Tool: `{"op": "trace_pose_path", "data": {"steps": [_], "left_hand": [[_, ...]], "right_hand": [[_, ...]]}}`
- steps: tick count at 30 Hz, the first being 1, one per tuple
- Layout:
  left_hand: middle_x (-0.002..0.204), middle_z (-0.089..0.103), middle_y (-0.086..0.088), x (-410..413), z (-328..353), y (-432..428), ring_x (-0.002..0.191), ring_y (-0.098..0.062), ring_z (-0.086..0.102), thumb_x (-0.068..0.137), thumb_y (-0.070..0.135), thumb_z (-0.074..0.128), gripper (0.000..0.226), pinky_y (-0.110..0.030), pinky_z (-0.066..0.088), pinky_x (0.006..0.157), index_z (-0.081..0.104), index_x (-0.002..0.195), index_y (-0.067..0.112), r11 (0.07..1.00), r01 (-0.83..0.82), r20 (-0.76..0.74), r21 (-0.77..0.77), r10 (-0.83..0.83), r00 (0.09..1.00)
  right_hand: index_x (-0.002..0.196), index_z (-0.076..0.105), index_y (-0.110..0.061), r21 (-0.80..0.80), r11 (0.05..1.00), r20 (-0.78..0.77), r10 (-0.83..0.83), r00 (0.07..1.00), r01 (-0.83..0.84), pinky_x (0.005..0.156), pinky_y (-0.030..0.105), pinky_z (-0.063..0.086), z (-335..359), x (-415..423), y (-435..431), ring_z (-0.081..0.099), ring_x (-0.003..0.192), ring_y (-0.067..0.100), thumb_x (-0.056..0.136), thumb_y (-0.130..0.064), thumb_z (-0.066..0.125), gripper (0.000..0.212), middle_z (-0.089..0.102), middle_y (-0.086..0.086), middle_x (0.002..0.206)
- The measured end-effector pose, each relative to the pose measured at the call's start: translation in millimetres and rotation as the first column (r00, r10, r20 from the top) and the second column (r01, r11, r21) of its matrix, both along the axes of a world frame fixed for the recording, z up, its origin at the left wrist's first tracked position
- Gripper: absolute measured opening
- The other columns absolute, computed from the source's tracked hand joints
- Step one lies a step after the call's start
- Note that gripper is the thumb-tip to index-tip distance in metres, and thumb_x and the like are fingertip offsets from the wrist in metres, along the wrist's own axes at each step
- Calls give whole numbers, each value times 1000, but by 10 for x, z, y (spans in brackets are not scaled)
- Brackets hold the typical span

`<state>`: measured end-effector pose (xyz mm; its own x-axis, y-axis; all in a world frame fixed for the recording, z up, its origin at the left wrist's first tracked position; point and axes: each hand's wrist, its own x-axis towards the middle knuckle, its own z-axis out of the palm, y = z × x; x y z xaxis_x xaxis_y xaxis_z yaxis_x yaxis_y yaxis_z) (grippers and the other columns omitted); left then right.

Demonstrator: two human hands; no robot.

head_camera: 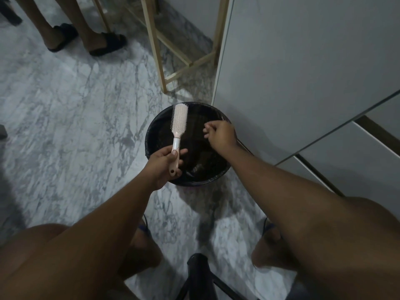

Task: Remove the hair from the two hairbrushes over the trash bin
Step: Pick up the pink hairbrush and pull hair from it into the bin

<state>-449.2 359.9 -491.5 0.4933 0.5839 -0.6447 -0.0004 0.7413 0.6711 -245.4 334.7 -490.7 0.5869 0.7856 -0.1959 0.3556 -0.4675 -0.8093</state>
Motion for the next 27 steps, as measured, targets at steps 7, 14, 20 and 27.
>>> {"op": "trace_pose_path", "data": {"steps": [7, 14, 20, 27], "left_hand": [[118, 70, -9, 92, 116, -89, 71, -15, 55, 103, 8, 48, 21, -27, 46, 51, 60, 120, 8, 997, 81, 23, -1, -81, 996], [124, 68, -10, 92, 129, -10, 69, -14, 58, 104, 10, 44, 26, -29, 47, 51, 55, 128, 6, 999, 40, 20, -3, -40, 999], [101, 66, -10, 94, 156, 2, 65, -14, 55, 104, 13, 41, 31, -27, 46, 47, 54, 130, 0, 998, 35, -43, -45, -37, 998], [89, 62, -8, 188, 93, -44, 76, -15, 57, 104, 15, 36, 34, -30, 53, 58, 62, 119, -2, 989, 95, -195, -113, -116, 974]], "right_hand": [[116, 68, -3, 114, 988, -351, -56, 935, 102, 73, 28, 61, 289, -85, 166, 70, 83, 15, 87, -19, 72, 34, 74, 12, 100], [83, 75, -6, 183, 954, -14, -238, 971, 236, 80, 25, 53, 309, 31, 158, 69, 77, 17, 92, -12, 62, 17, 75, 7, 83], [119, 64, 2, -40, 999, 92, 29, 995, -25, 96, 31, 47, 191, -47, -83, 64, 107, 31, 90, 2, 50, 32, 69, 19, 113], [153, 16, -3, -408, 861, 326, 448, 833, -304, 118, 52, 25, -73, -208, -207, 18, 147, 38, 100, -29, 44, 65, 22, 20, 159]]}}
